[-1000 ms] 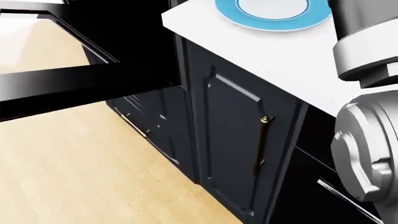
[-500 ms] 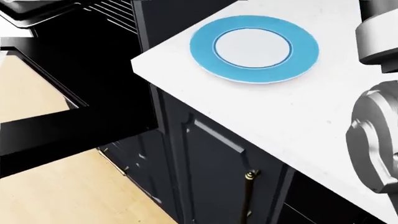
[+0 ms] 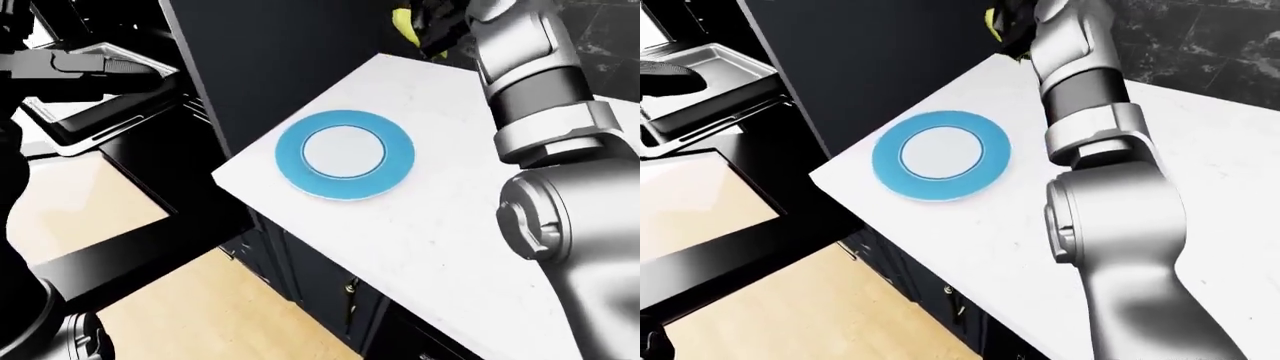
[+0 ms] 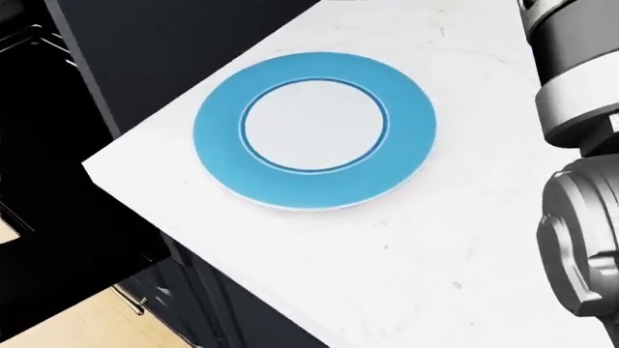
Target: Pick the corn from the top rack in the oven and place it on the plate on the counter.
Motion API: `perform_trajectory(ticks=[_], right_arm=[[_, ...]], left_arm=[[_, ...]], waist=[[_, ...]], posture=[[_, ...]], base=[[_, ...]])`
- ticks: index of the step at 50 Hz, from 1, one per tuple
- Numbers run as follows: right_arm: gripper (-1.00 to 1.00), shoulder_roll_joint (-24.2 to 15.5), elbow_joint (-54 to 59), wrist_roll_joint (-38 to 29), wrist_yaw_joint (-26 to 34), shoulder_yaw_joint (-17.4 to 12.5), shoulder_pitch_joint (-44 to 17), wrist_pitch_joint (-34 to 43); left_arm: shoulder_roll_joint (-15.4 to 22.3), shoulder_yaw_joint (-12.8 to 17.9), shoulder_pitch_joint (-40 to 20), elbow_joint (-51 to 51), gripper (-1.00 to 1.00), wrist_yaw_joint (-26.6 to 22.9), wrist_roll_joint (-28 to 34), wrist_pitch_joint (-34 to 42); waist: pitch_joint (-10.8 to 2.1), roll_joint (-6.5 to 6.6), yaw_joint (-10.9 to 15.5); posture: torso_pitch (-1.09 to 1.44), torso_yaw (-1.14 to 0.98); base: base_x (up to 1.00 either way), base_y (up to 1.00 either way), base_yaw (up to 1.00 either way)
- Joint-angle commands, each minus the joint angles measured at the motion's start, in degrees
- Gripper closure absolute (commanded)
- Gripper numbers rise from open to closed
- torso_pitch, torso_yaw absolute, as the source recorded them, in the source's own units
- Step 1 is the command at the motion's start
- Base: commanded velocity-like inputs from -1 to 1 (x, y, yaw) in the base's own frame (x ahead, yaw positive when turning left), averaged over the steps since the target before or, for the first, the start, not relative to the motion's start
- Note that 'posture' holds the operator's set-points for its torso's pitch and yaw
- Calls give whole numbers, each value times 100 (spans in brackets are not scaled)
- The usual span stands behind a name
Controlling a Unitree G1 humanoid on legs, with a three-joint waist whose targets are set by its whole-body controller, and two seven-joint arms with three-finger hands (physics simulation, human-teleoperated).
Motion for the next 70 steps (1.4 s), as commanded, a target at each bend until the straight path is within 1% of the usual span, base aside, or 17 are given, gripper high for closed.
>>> perform_trajectory(ticks=[1,3,5,11,12,18,21,24,26,32,36,40,46,50,52,57,70], right_arm=[[100,40,-187,-155,196,-15,-193,-65],[100,74,-227,-282,443,30,-140,-151],[100,109,-313,-440,760,97,-84,-211],[100,163,-493,-923,1488,190,-81,-588],[100,131,-536,-1055,1697,281,-65,-852],[100,169,-699,-1518,2317,238,22,-1198],[100,156,-771,-1722,2633,264,21,-1683],[100,210,-836,-1854,2839,195,23,-1727],[100,179,-864,-1944,3067,234,51,-2051],[100,204,-965,-1902,3623,85,79,-2667],[100,227,-1022,-1853,3681,33,88,-2932],[100,221,-915,-1642,3796,7,146,-3471],[100,410,-1116,-1481,3966,-10,402,-3349],[100,569,-1690,-1214,4564,2,759,-3324],[100,635,-1871,-1268,4606,39,919,-3085],[100,746,-1945,-1198,4544,65,1131,-3092],[100,871,-1356,-1172,3755,78,1035,-3058]], left_arm=[[120,84,-163,-22,-100,6,60,-180],[118,96,-156,-24,-100,-7,68,-180],[120,103,-156,-45,-100,-8,65,-151],[139,117,-174,-44,-100,-13,62,-142],[136,108,-178,-33,-100,-9,69,-146],[123,99,-173,-29,-100,-20,85,-150],[136,86,-221,-19,-100,-12,87,-135],[118,71,-227,-20,-100,-11,95,-139],[138,60,-301,-7,-100,-7,88,-89],[126,58,-295,-23,-100,-11,102,-92],[98,56,-262,21,-100,-36,135,-154],[100,105,-188,4,-100,-77,138,-195],[116,145,-100,-17,-100,-89,130,-236],[114,153,-81,-12,-100,-89,129,-256],[108,152,-52,-36,-100,-89,127,-259],[124,169,-58,-53,-100,-73,104,-226],[159,158,-71,-16,-100,-63,98,-250]], waist=[[-202,0,19],[-274,98,-21],[-305,253,-74],[-299,261,-153],[-293,261,-157],[-262,243,-192],[-251,232,-210],[-240,235,-222],[-223,238,-231],[-187,247,-259],[-177,257,-276],[-175,269,-289],[-183,267,-297],[-191,275,-288],[-197,279,-276],[-226,286,-259],[-279,298,-212]], posture=[[0,0],[0,0],[0,0],[0,0],[0,0],[0,0],[0,0],[0,0],[0,0],[0,0],[0,0],[0,0],[0,0],[0,0],[0,0],[0,0],[0,0]], base=[[0,0,0],[0,0,0],[0,0,0],[0,0,0],[0,0,0],[0,0,0],[0,0,0],[0,0,0],[0,0,0],[0,0,0],[0,0,0],[0,0,0],[0,0,0],[0,0,0],[0,0,0],[0,0,0],[0,0,0]])
